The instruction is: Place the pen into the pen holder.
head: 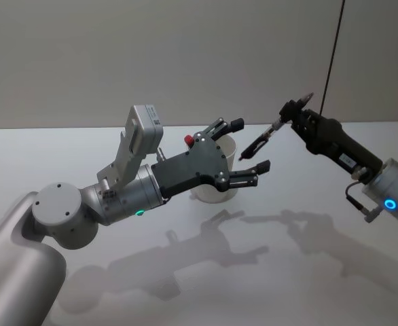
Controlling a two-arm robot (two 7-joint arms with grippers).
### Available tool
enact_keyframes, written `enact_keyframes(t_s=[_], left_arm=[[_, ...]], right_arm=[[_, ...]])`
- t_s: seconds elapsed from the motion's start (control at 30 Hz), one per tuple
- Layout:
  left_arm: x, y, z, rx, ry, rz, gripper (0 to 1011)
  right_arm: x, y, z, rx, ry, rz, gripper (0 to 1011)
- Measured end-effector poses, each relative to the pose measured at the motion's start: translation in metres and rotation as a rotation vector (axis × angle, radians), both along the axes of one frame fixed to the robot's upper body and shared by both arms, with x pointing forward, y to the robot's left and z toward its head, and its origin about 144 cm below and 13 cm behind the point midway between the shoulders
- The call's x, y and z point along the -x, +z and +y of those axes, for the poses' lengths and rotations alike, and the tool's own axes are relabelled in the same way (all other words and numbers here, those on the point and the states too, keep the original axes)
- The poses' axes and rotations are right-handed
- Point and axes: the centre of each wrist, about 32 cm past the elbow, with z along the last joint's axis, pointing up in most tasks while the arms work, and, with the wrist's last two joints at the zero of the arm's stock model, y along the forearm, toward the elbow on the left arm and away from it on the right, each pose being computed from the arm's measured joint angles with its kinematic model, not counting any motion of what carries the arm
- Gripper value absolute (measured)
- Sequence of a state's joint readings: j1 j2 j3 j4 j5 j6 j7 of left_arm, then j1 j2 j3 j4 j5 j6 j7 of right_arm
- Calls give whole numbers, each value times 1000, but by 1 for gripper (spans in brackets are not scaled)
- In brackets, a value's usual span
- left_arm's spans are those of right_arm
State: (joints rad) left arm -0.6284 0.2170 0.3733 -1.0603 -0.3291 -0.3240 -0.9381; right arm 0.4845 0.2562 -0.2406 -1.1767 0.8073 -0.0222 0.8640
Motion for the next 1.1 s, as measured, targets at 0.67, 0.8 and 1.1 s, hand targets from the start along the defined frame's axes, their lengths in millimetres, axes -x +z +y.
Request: enact_keyframes(t_s=[0.67,0.8,1.1], left_arm=[[0,0,0,0,0,0,1001],[0,0,0,0,0,0,1001],[0,0,0,0,0,0,1001]], right_arm=[[-12,23,1,61,-46,-61,111],[-16,26,4,75,-54,-72,111],[-26,32,10,104,-68,-88,111]])
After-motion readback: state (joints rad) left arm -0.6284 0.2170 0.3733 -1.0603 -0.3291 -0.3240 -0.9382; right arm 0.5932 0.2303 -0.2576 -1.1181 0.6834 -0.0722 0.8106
